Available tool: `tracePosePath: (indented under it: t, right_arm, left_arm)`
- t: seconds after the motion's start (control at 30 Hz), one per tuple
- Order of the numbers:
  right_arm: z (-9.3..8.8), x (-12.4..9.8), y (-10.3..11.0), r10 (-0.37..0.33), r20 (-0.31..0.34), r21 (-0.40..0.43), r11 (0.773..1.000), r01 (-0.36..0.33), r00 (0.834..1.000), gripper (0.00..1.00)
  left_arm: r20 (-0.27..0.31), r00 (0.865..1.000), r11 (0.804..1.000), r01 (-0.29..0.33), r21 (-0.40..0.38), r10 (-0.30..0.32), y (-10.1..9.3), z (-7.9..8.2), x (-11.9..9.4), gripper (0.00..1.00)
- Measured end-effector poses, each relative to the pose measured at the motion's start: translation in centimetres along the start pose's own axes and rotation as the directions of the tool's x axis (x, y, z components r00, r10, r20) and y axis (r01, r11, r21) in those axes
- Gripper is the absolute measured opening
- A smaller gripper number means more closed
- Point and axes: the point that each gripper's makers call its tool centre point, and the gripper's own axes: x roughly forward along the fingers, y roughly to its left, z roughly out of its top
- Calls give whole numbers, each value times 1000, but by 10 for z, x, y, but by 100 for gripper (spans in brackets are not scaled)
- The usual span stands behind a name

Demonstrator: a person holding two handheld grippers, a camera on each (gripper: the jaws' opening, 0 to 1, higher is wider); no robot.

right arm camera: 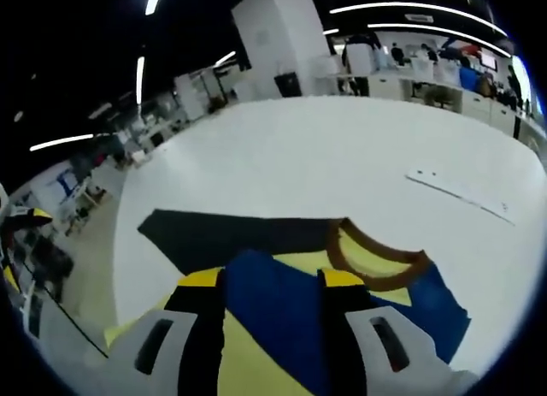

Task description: Fold the garment on the visible template until the final outline fits inside the template.

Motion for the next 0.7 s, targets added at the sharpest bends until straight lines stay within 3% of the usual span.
tracePosePath:
  t: [0.43,0.7]
  right_arm:
    - [-9,-18,0,-12,1,-29,999,12,1000,64]
    - [-14,-28,-12,-51,-9,-60,997,50,999,76]
  left_arm:
    - [3,1000,1000,8,5,-8,-3,0,0,99]
    - [9,1000,1000,14,11,-14,-4,2,1,99]
